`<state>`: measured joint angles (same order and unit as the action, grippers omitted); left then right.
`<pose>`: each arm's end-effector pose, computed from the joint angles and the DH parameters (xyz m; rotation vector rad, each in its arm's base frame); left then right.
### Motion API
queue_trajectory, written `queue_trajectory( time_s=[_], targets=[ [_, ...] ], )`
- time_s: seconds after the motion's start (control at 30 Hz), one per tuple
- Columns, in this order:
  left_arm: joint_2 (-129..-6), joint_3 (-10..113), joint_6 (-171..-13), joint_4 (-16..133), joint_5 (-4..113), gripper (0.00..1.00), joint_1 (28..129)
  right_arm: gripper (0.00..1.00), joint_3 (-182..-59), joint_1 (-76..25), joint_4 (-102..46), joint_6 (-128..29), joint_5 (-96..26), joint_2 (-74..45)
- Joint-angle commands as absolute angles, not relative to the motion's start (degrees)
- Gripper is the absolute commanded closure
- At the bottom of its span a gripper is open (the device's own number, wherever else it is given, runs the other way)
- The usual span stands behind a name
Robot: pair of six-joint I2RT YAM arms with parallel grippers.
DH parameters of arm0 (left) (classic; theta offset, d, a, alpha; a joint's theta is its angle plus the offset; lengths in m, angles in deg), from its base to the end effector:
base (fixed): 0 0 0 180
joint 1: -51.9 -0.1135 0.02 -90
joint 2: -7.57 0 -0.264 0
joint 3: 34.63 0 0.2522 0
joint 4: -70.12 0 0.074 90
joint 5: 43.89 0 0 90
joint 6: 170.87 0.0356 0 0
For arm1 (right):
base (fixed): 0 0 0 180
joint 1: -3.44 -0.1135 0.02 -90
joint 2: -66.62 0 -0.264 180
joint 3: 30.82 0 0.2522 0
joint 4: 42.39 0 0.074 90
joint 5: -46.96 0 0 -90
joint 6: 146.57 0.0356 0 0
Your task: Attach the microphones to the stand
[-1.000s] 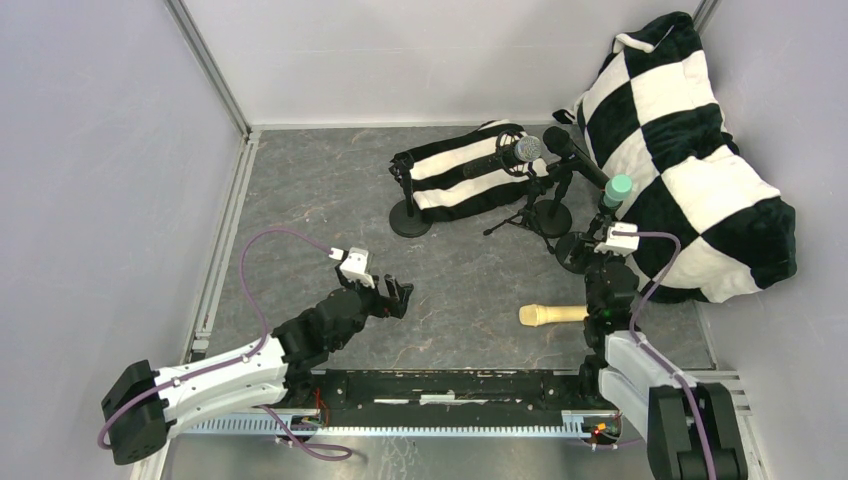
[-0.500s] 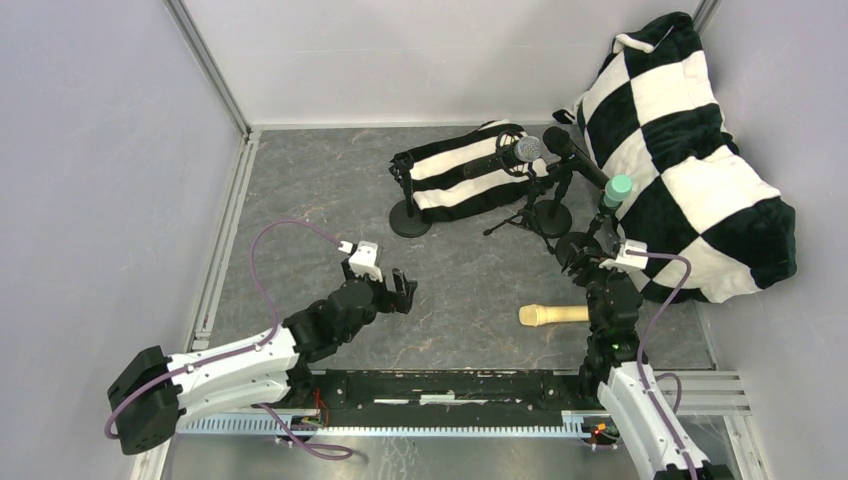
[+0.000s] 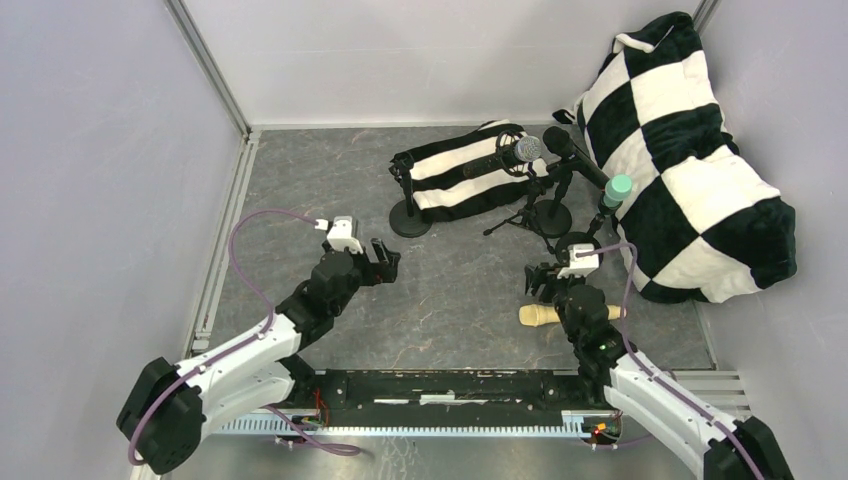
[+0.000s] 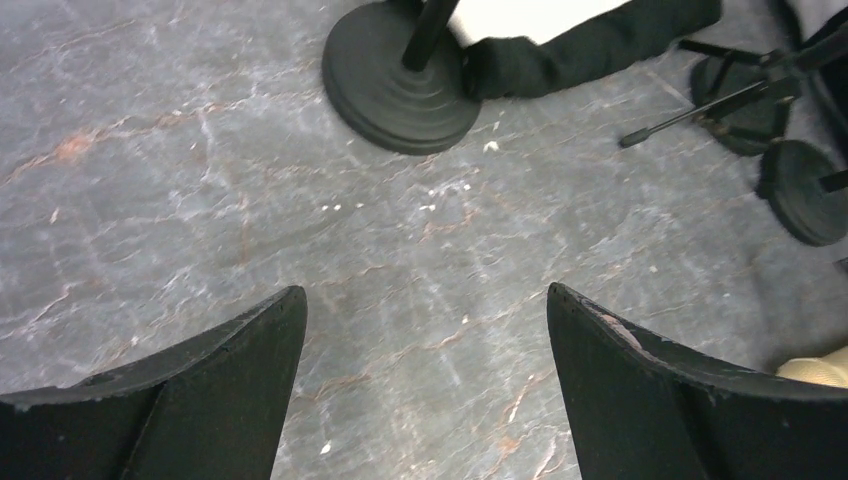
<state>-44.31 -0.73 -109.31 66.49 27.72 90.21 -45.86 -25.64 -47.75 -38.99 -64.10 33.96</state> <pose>0.1616 -0.1134 0.2036 -0.0458 1.9554 -0.4639 0.1311 0.0583 0.1569 0.0859 1.7756 0.2611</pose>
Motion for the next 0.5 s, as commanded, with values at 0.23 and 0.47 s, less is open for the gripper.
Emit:
queue_trajectory(
  time_s=[0.23, 0.47],
  targets=[
    [-61.70, 7.60, -104.00, 91.53, 24.36, 0.06, 89.54, 0.27, -47.81, -36.99, -55.66, -37.48, -65.72, 28.70],
    [-80.30, 11.83, -97.81, 111.33, 23.68, 0.07, 88.71, 0.26, -47.12, -37.02, -52.34, -39.54, -65.18, 33.06]
  ],
)
